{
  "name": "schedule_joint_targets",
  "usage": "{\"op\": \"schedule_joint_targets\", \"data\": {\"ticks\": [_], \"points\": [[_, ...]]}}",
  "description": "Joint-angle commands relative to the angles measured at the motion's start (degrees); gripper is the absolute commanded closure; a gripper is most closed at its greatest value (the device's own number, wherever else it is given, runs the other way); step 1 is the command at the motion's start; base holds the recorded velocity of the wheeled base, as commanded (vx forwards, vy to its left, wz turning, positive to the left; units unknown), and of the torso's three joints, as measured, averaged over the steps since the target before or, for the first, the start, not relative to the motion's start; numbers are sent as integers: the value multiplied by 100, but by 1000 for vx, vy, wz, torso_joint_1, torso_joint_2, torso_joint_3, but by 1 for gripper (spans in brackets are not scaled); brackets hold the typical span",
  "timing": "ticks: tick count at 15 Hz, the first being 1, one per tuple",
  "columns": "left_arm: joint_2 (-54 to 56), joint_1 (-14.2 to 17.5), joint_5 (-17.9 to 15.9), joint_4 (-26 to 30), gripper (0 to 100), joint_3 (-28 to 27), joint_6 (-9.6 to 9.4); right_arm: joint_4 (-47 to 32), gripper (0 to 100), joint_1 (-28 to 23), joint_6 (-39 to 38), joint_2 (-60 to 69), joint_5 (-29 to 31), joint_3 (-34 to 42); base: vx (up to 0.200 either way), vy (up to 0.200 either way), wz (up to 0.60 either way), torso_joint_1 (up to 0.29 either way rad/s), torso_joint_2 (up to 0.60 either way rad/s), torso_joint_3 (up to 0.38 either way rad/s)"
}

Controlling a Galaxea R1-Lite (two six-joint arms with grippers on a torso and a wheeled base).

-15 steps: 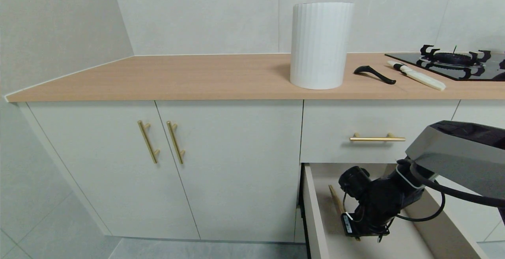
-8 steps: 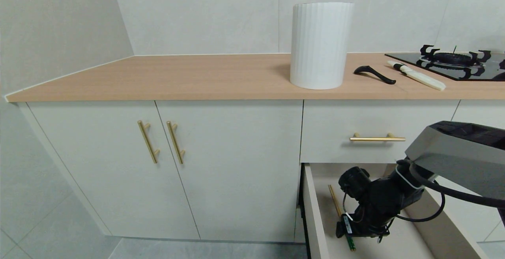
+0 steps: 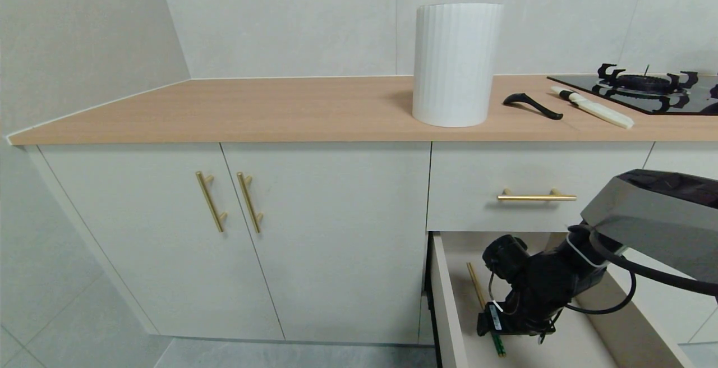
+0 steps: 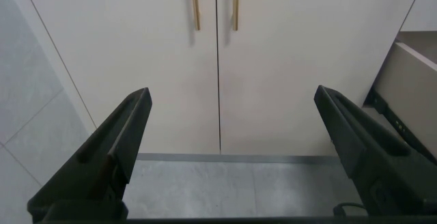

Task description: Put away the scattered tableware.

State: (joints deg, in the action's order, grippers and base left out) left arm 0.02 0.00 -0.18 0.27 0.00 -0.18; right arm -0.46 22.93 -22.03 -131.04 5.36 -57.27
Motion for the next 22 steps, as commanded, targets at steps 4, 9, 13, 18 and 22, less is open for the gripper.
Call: {"op": "schedule_joint_targets", "data": {"ticks": [4, 9, 13, 18, 22], "points": [[-2, 0, 1, 0, 0, 0, 1, -33, 0, -351, -56, 2082, -9, 392, 0, 0, 0, 0, 0, 0], [-2, 0, 1, 0, 0, 0, 1, -15, 0, -1063, 726, 3550, 35, 515, 0, 0, 0, 0, 0, 0], [-2, 0, 1, 0, 0, 0, 1, -24, 0, -1098, 761, 4112, 26, 524, 0, 0, 0, 0, 0, 0], [-2, 0, 1, 0, 0, 0, 1, -6, 0, -1107, 770, 4200, 79, 515, 0, 0, 0, 0, 0, 0], [-2, 0, 1, 0, 0, 0, 1, -6, 0, -1107, 841, 4236, 114, 533, 0, 0, 0, 60, -202, -198]]}}
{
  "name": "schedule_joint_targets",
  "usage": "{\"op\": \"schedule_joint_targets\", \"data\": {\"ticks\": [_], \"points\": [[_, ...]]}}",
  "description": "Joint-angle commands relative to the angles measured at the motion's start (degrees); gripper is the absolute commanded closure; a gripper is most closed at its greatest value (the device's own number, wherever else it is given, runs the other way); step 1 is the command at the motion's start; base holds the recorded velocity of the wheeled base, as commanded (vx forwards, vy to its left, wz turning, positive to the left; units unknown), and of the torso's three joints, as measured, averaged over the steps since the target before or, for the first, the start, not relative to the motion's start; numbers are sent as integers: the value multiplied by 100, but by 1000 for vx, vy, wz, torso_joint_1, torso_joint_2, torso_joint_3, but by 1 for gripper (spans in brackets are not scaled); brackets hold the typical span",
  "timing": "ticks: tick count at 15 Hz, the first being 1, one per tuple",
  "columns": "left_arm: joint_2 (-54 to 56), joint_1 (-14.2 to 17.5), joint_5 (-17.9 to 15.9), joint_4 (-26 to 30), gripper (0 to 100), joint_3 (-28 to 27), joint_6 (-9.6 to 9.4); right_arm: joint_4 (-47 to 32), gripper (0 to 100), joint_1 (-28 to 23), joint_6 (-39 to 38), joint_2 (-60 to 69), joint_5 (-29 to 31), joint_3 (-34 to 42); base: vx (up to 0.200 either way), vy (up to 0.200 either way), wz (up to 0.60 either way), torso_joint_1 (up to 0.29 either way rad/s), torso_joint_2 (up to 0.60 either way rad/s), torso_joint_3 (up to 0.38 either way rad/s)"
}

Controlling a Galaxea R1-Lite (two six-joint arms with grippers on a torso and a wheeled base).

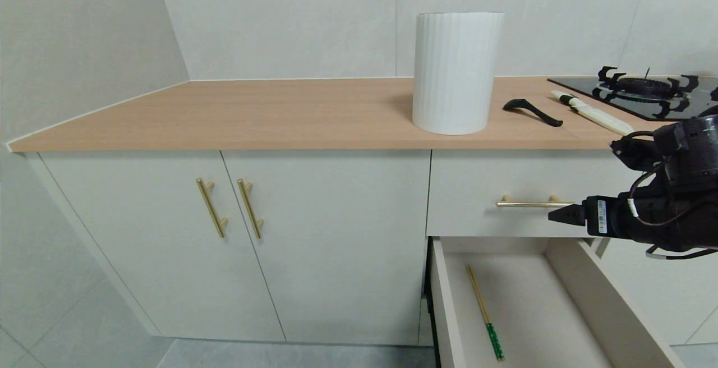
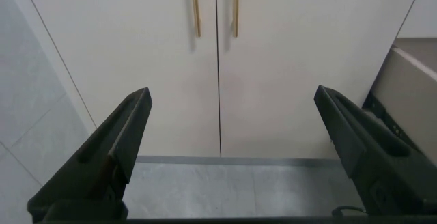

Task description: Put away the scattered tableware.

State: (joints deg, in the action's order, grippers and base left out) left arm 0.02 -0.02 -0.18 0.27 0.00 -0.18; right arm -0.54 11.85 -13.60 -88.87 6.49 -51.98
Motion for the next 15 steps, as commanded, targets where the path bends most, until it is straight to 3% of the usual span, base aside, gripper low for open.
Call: {"op": "schedule_joint_targets", "data": {"ticks": [1, 15], "points": [[-2, 2, 1, 0, 0, 0, 1, 10, 0, 2, -2, 19, 2, 4, 0, 0, 0, 115, -334, -300], [-2, 2, 1, 0, 0, 0, 1, 18, 0, 2, 121, 19, 11, 109, 0, 0, 0, 170, -490, -295]]}}
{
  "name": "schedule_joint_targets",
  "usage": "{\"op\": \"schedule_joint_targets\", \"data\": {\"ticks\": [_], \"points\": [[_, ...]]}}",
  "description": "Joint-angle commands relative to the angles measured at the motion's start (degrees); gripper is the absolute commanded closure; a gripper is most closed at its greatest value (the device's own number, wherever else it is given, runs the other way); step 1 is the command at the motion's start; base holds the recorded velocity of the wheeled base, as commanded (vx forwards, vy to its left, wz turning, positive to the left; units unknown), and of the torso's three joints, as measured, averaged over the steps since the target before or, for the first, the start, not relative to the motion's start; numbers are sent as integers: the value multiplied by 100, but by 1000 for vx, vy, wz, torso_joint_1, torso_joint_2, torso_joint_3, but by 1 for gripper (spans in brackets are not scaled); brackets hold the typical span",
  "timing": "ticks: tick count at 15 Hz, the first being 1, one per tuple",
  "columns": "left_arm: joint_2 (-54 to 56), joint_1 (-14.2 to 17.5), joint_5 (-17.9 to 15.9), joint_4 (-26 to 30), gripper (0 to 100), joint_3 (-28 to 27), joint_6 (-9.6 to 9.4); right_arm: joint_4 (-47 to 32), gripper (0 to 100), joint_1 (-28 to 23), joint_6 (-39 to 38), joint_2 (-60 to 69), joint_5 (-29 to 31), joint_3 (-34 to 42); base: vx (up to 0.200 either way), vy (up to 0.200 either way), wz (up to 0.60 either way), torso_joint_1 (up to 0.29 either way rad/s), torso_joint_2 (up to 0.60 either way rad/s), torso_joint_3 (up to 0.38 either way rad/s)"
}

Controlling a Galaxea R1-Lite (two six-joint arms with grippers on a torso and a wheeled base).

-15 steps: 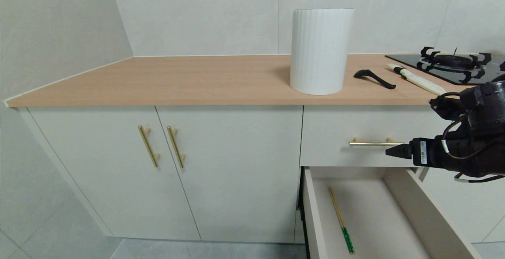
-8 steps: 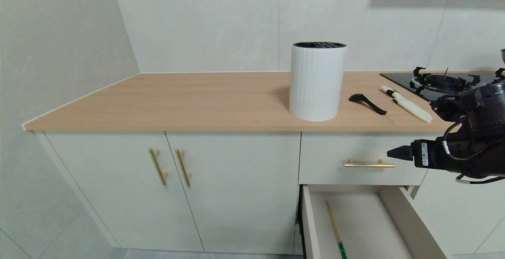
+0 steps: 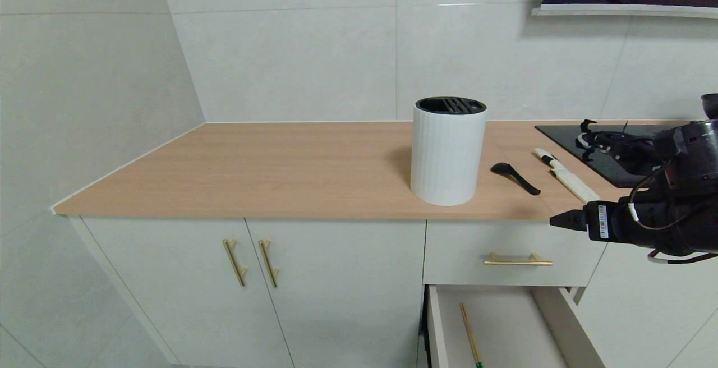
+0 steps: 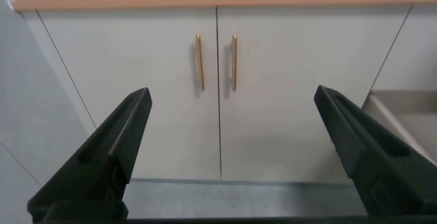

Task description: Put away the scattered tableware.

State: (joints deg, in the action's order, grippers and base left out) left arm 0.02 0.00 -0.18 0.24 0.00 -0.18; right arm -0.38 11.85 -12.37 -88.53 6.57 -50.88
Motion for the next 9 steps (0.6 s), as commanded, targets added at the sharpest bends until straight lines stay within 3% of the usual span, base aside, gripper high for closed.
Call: {"op": "schedule_joint_targets", "data": {"ticks": [1, 5, 8, 9], "points": [[-2, 0, 1, 2, 0, 0, 1, 3, 0, 2, -2, -15, -7, -1, 0, 0, 0, 207, -500, -290], [-2, 0, 1, 2, 0, 0, 1, 55, 0, -7, -2, -7, -7, -27, 0, 0, 0, 194, -423, -238], [-2, 0, 1, 2, 0, 0, 1, 354, 0, -51, 139, -288, 28, -71, 0, 0, 0, 43, -92, -53], [-2, 0, 1, 2, 0, 0, 1, 758, 0, -297, 473, -754, 266, -405, 0, 0, 0, 0, 0, 0]]}}
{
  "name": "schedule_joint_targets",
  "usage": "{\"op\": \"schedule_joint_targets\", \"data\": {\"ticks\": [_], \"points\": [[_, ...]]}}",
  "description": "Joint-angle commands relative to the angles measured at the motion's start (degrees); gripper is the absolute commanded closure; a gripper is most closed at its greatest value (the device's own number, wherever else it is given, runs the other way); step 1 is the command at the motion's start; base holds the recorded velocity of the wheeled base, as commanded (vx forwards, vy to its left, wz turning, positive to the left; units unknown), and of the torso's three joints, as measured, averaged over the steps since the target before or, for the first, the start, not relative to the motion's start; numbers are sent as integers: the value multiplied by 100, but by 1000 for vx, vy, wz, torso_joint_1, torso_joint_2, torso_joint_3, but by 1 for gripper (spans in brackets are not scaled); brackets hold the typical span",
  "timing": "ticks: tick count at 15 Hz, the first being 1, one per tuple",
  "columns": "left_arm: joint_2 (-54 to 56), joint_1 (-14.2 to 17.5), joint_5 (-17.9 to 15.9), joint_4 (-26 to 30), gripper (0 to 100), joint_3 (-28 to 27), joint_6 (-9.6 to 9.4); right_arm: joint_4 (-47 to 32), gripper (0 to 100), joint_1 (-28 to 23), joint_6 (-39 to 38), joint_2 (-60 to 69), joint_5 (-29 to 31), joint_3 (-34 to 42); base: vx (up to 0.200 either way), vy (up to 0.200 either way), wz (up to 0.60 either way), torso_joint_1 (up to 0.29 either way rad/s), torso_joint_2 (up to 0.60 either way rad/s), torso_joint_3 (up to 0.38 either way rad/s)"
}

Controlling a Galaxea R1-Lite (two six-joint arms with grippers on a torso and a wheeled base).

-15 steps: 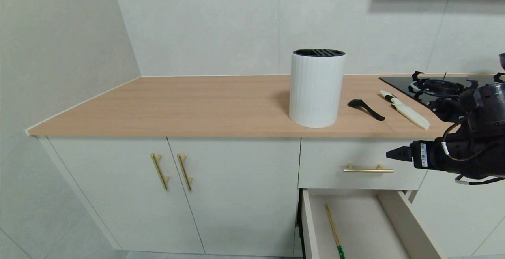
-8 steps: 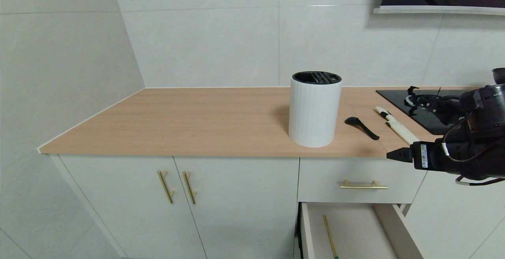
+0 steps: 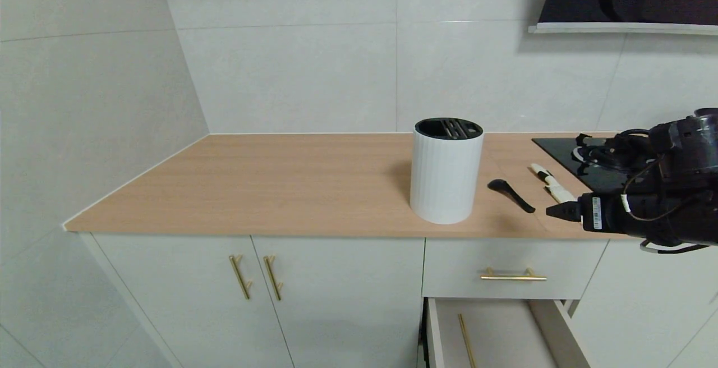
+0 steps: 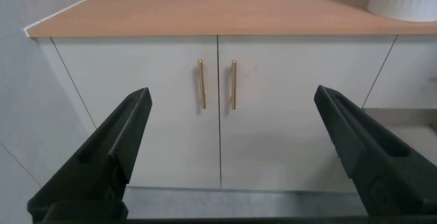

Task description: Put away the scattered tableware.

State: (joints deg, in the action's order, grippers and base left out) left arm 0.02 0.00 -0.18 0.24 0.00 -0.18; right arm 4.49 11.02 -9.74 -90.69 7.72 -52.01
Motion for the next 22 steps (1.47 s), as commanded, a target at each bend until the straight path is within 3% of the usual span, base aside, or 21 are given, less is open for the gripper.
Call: {"op": "schedule_joint_targets", "data": {"ticks": [1, 5, 9, 10, 12, 15, 18, 22], "points": [[-2, 0, 1, 2, 0, 0, 1, 509, 0, -302, 236, -819, 195, -486, 0, 0, 0, 0, 0, 0], [-2, 0, 1, 2, 0, 0, 1, 817, 0, -531, 359, -2076, 169, -1919, 0, 0, 0, 0, 0, 0], [-2, 0, 1, 2, 0, 0, 1, 1169, 0, -645, 921, -2480, -473, -2015, 0, 0, 0, 0, 0, 0], [-2, 0, 1, 2, 0, 0, 1, 1371, 0, -759, 1264, -2577, -1176, -2094, 0, 0, 0, 0, 0, 0], [-2, 0, 1, 2, 0, 0, 1, 1547, 0, -803, 1273, -2700, -1563, -2077, 0, 0, 0, 0, 0, 0], [-2, 0, 1, 2, 0, 0, 1, 1968, 0, -953, 1326, -3245, -1738, -2068, 0, 0, 0, 0, 0, 0], [-2, 0, 1, 2, 0, 0, 1, 2109, 0, -1234, 1528, -3596, -2275, -2015, 0, 0, 0, 0, 0, 0], [-2, 0, 1, 2, 0, 0, 1, 2557, 0, -1199, 1545, -3878, -2275, -2024, 0, 0, 0, 0, 0, 0]]}}
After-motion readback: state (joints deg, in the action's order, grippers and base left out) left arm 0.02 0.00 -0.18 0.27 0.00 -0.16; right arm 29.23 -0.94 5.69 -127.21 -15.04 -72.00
